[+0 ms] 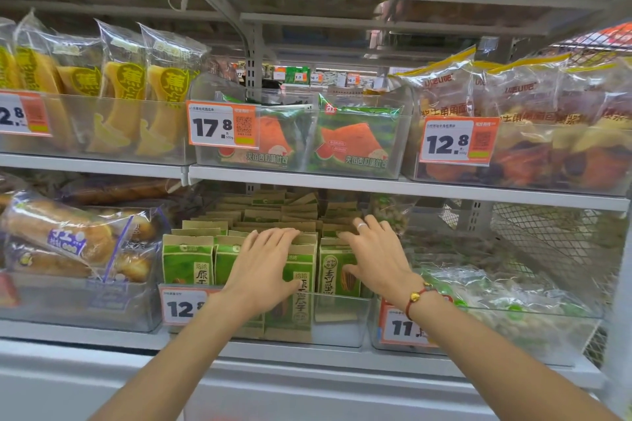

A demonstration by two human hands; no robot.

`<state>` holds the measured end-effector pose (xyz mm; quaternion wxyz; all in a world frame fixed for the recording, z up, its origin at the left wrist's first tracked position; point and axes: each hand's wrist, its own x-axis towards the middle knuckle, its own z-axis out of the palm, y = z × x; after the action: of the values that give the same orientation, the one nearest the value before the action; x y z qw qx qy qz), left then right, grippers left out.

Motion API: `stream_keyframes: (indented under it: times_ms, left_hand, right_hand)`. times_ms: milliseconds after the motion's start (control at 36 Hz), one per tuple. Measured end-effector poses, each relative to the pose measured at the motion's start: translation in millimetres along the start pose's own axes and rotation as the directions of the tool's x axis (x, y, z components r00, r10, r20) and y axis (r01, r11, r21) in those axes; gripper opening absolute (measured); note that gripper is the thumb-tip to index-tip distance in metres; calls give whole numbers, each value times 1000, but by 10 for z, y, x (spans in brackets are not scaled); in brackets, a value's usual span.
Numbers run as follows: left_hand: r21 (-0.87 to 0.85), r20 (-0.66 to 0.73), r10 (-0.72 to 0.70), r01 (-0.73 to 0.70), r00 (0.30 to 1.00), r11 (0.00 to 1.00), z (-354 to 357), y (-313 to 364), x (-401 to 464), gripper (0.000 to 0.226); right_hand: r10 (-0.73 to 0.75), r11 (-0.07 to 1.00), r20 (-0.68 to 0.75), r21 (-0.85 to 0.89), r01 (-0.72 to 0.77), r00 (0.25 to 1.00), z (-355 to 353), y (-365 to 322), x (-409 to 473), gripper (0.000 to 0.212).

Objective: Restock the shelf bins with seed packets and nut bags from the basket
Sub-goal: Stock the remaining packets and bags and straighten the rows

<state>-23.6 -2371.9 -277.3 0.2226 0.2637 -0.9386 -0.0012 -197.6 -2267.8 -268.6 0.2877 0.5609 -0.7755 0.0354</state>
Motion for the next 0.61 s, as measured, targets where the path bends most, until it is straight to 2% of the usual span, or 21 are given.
stream_keyframes:
  times_ms: [83, 139, 167, 278, 389, 472, 611]
  left_hand:
    - [13, -1, -1, 1, 1000, 1000, 2, 39, -20, 80]
    - [45, -14, 29, -28, 999, 999, -9, 67, -28, 75]
    - [59, -34, 56, -53, 998, 997, -16, 82, -21, 69]
    - [52, -138, 135, -129, 981, 990, -68, 180, 141, 43]
    - [60, -75, 138, -134, 988, 989, -121, 333, 376, 30]
    - [100, -51, 114, -108, 992, 989, -118, 386, 488, 27]
    - [54, 8, 65, -66, 998, 996, -172, 385, 613, 29]
  right_hand:
    - [8, 998, 3, -67, -8, 1000, 24, -2, -37, 66]
    - [14, 999, -25, -39, -15, 1000, 26, -22, -56, 71]
    - [-1, 1000, -46, -7, 1, 999, 38, -42, -66, 67]
    - [-21, 989, -88, 145, 34, 996, 24, -62, -128, 33]
    - [32, 979, -223, 202, 14, 974, 14, -73, -101, 11]
    - [19, 980, -281, 193, 38, 959, 26, -63, -53, 11]
    - [-107, 989, -297, 66, 132, 949, 27, 46, -3, 19]
